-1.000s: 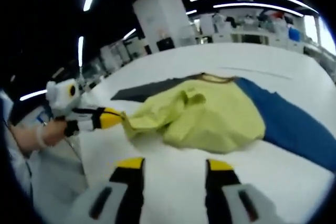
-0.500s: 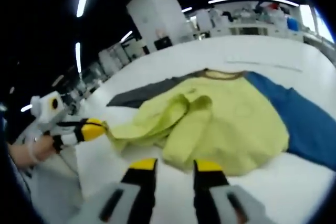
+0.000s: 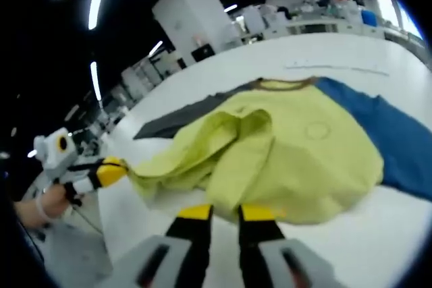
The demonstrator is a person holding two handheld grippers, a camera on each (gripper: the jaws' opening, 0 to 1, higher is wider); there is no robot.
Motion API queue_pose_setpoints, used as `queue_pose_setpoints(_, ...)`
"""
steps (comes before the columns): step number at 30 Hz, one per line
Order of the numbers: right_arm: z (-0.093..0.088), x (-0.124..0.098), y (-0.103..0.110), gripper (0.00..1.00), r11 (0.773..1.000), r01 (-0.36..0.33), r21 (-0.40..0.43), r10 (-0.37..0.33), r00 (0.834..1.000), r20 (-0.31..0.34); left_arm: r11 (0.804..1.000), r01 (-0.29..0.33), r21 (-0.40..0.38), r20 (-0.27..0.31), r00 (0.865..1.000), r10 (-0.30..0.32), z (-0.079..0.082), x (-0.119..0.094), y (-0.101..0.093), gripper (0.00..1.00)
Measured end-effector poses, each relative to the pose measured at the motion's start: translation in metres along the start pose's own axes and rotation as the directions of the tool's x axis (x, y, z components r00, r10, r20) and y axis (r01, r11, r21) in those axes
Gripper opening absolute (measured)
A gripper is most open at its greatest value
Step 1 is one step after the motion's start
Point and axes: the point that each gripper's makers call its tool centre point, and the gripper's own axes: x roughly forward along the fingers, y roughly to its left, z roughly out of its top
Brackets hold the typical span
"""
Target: Fold the garment on the visible template until the final outline fits inside the template.
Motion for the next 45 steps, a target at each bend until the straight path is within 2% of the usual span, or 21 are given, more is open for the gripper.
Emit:
queue_pose_setpoints(1,0.002,0.004,-0.008,0.07,1.0,-0.002,0.002,0.002,1.0,0.0,1.0,0.0,-0.001,-0.001,1.0,0.0,0.0,0.0,0.0,0.0)
queue_pose_setpoints(5,0.002,0.002,-0.004,0.0,1.0,-0.007,0.009,0.007,1.0,0.005,1.0,0.003,-0.002,-0.004,1.0,-0.003,-0.002,-0.001,0.0,0.0)
queue_pose_setpoints(8,0.005,0.004,-0.008,0.0,1.0,-0.014,0.015,0.014,1.0,0.01,1.0,0.004,-0.001,-0.003,1.0,-0.004,-0.002,-0.003,0.0,0.0)
queue_pose_setpoints(14,0.007,-0.013,0.0,0.0,0.999,-0.033,-0.002,0.033,0.999,0.023,1.0,0.01,-0.013,-0.002,1.0,-0.01,-0.002,-0.01,0.004,0.0)
queue_pose_setpoints(15,0.005,-0.023,0.011,0.0,0.999,-0.036,-0.008,0.036,0.999,0.027,1.0,0.011,-0.013,-0.002,1.0,-0.011,-0.002,-0.012,0.004,0.0)
queue_pose_setpoints(19,0.002,-0.036,0.005,0.0,0.999,-0.038,-0.011,0.039,0.999,0.034,1.0,0.015,-0.012,-0.006,1.0,-0.015,-0.006,-0.018,0.004,0.0)
queue_pose_setpoints(22,-0.004,-0.051,0.009,0.0,0.999,-0.034,-0.021,0.035,0.999,0.034,1.0,0.018,-0.012,-0.014,1.0,-0.018,-0.011,-0.023,0.01,0.0)
queue_pose_setpoints(29,-0.026,-0.083,0.002,0.0,0.998,-0.008,-0.056,0.008,1.0,0.003,0.999,0.032,-0.007,-0.029,0.999,-0.032,-0.019,-0.037,0.006,0.0)
queue_pose_setpoints(31,-0.037,-0.095,-0.004,0.0,0.991,0.038,-0.127,-0.043,0.998,-0.036,0.999,0.039,-0.009,-0.036,0.999,-0.039,-0.022,-0.039,0.008,0.0)
queue_pose_setpoints(33,-0.045,-0.103,-0.002,0.0,0.99,0.043,-0.132,-0.049,0.998,-0.043,0.999,0.047,-0.002,-0.045,0.998,-0.047,-0.025,-0.042,0.009,0.0)
queue_pose_setpoints(45,-0.06,-0.143,-0.018,0.0,0.985,0.101,-0.142,-0.107,0.994,-0.034,0.994,0.101,0.028,-0.091,0.991,-0.098,-0.039,-0.055,-0.001,0.0)
